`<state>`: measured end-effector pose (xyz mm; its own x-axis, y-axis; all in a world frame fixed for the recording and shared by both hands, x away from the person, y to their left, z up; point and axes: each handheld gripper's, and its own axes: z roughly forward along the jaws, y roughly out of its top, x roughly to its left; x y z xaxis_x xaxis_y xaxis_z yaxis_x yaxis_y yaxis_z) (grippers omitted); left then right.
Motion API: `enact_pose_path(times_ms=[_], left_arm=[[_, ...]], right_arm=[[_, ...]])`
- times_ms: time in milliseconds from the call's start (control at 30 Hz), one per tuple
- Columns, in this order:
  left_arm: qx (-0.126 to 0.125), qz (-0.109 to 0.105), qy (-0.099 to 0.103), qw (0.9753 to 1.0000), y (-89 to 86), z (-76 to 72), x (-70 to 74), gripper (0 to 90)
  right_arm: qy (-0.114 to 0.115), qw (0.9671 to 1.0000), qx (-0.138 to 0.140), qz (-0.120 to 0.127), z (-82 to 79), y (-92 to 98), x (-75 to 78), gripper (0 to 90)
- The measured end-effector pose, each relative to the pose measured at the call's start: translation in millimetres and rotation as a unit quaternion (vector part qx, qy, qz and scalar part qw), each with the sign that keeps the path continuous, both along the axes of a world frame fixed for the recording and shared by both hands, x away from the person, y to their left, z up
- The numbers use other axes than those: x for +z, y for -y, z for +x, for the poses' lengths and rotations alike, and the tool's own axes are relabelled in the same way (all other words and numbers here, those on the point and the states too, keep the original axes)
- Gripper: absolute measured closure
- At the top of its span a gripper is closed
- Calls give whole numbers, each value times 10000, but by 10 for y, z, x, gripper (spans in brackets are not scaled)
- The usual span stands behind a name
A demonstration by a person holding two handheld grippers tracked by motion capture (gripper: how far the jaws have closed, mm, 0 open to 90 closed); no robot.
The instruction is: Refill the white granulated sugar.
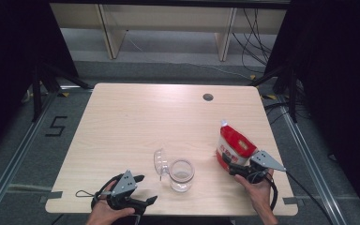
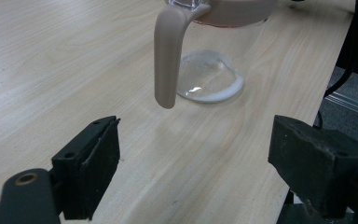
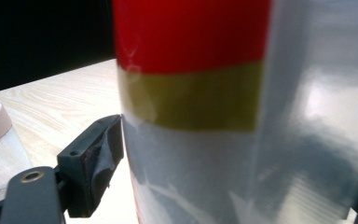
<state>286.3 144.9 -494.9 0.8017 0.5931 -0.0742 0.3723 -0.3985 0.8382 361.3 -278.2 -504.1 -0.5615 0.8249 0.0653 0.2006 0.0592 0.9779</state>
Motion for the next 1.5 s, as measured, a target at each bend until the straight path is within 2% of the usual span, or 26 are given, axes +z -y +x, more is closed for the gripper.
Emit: enact_pose_path(times_ms=[100,133,167,200,300,333,433,500,533,567,633,733,767,800,833,867,933,967,1000,1033,1100,1167,1233,1300,1467,1500], left_arm=[[-52,-34,-28,10000,5,4,-3,161],[-78,-4,10,10000,3,8,-1,160],[-114,31,85,9999,1,15,0,160],[-116,36,82,9999,2,16,0,160],[-103,34,84,9999,5,17,-5,160],[-59,40,38,10000,8,9,-4,160],[-53,-40,-55,10000,18,3,-12,160],[-79,-7,9,10000,17,6,-9,160],[-131,43,78,9999,10,16,-5,160],[-87,5,30,10000,15,10,-9,160],[-39,-46,-56,10000,19,3,-13,160],[-66,-11,8,10000,14,4,-7,160],[-57,-37,-46,10000,15,1,-7,160],[-57,-37,-46,10000,15,1,-7,160],[-103,16,28,9999,7,10,-3,160],[-125,41,74,9999,4,15,-3,160],[-125,43,70,9999,3,17,-2,160],[-91,12,34,10000,9,9,-4,160],[-61,-40,-45,10000,16,0,-8,160],[-62,-34,-45,10000,16,0,-8,160],[-126,40,68,9999,11,14,-6,160],[-68,-67,-110,9999,31,-12,-14,160],[-109,-95,-142,9998,32,-8,-18,160],[-67,-69,-113,9999,31,-11,-15,160],[-67,-68,-109,9999,30,-12,-14,160],[-74,-20,-101,9999,28,-10,-14,160]], right_arm=[[54,10000,-29,-32,-13,-5,1,174],[-56,9999,-88,101,-35,-27,-2,173],[-41,9999,-144,29,-38,-25,-1,177],[118,9998,-128,21,-15,-17,-9,182],[60,9999,-133,42,-38,-38,2,198],[354,9994,6,-27,-6,-54,-8,229],[367,9993,-110,17,-12,-59,-10,250],[419,9990,-156,-52,-7,-51,-9,266],[296,9995,-114,8,-30,-71,-3,281],[451,9990,20,-2,-16,-66,-5,292],[487,9988,-34,50,-18,-92,-9,314],[456,9989,-110,-47,-39,-92,5,326],[553,9984,-72,29,-27,-102,0,326],[553,9984,-72,29,-27,-102,0,326],[408,9991,-56,23,-52,-105,10,333],[487,9988,-1,-45,-46,-98,16,334],[444,9990,6,22,-56,-125,6,343],[470,9988,62,-91,-47,-118,11,344],[410,9992,16,20,-57,-121,6,354],[490,9988,-59,-41,-52,-113,5,362],[430,9991,-36,-29,-52,-108,6,371],[429,9991,-49,-26,-40,-101,-1,398],[482,9987,-137,-104,-33,-89,-11,419],[316,9993,-137,-121,-29,-87,-21,421],[360,9993,-120,-70,-20,-92,-25,442],[452,9989,-99,-107,-9,-86,-27,444]])
